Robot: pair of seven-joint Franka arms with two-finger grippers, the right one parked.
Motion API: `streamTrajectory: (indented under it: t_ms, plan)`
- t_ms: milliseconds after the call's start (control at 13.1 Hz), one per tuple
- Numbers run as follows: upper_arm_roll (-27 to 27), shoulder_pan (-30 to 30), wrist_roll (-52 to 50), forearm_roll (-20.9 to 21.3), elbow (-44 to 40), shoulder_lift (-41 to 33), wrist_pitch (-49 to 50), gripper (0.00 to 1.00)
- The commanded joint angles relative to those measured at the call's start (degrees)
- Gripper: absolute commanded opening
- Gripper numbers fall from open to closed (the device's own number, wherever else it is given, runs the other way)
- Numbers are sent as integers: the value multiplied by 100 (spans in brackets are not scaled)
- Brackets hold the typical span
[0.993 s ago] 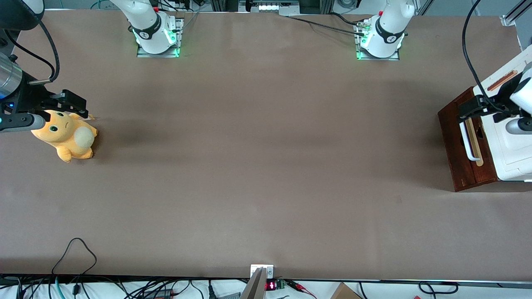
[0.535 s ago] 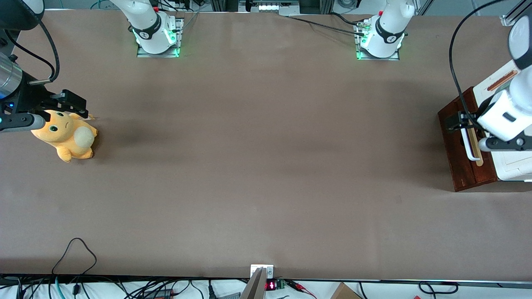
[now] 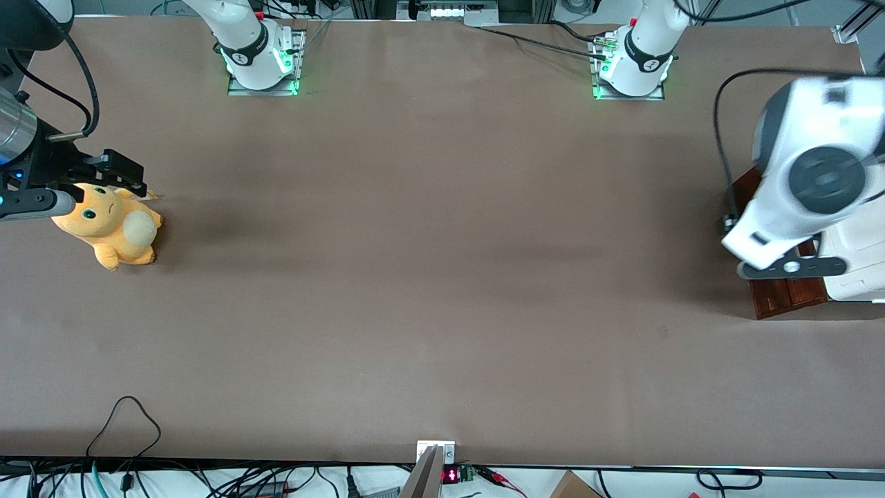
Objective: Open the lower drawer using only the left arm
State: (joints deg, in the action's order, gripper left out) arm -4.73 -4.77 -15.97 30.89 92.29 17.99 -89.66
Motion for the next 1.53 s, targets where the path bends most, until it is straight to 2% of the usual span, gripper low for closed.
streamTrajectory:
  t_ms: [0,229,458,764,1145,1451]
  plan:
    - [-2,-243,-363,942,508,187,89,100]
    - [-11,-454,-407,2058,1122,389,352,100]
    - [-11,-552,-582,2684,1397,643,642,100]
    - [-11,-622,-1713,2905,1397,1083,775,100]
    - [-11,-631,-3041,3738,1388,1890,1415,100]
    - [15,-631,-3334,3933,1362,2191,1452,100]
